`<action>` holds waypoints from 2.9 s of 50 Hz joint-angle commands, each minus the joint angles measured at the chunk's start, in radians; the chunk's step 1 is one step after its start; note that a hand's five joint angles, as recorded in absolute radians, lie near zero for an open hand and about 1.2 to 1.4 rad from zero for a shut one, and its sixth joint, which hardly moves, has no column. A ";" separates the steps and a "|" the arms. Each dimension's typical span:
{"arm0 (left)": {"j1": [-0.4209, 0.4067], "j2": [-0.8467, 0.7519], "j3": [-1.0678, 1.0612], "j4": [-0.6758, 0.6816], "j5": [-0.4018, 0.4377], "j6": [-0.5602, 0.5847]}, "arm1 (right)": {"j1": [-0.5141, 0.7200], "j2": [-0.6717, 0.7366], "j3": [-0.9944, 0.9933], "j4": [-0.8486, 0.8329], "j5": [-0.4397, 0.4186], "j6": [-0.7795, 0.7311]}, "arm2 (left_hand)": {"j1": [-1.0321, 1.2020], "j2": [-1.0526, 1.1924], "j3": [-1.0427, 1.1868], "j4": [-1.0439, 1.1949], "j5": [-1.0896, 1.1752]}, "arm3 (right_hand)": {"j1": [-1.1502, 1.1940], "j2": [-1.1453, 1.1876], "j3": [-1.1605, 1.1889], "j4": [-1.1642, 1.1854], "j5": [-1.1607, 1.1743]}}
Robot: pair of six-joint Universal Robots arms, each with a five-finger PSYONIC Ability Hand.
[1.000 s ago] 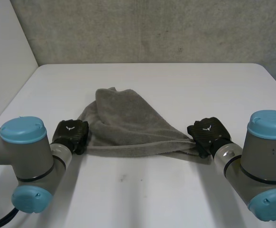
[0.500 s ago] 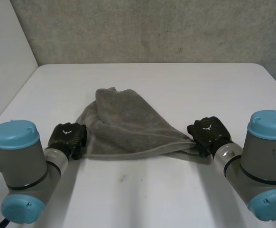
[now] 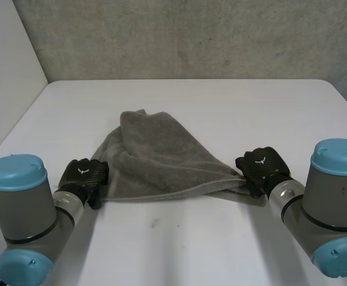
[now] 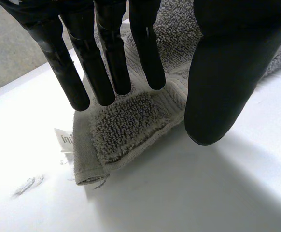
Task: Fold the towel.
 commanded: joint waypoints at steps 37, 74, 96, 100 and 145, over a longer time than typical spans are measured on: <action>0.002 -0.102 0.119 0.071 0.000 -0.008 | 0.000 0.015 -0.005 0.000 0.001 -0.018 | 0.350 0.357 0.355 0.357 0.357 | 0.071 0.070 0.058 0.053 0.059; 0.005 -0.083 0.126 0.064 0.026 -0.002 | 0.002 0.004 -0.014 0.002 0.003 -0.043 | 0.679 0.685 0.683 0.685 0.686 | 0.071 0.070 0.058 0.053 0.059; 0.002 0.637 0.138 -0.130 0.034 -0.004 | -0.014 -0.500 -0.438 0.477 0.001 -0.141 | 0.679 0.685 0.683 0.685 0.686 | 0.071 0.070 0.058 0.053 0.059; -0.001 0.651 0.169 -0.193 0.034 -0.004 | -0.009 -0.491 -0.522 0.592 -0.002 -0.169 | 0.679 0.685 0.683 0.685 0.686 | 0.071 0.070 0.058 0.053 0.059; 0.006 0.161 0.307 0.086 -0.074 -0.047 | 0.097 -0.039 -0.441 0.523 0.086 -0.265 | 0.679 0.685 0.683 0.685 0.686 | 0.071 0.070 0.058 0.053 0.059</action>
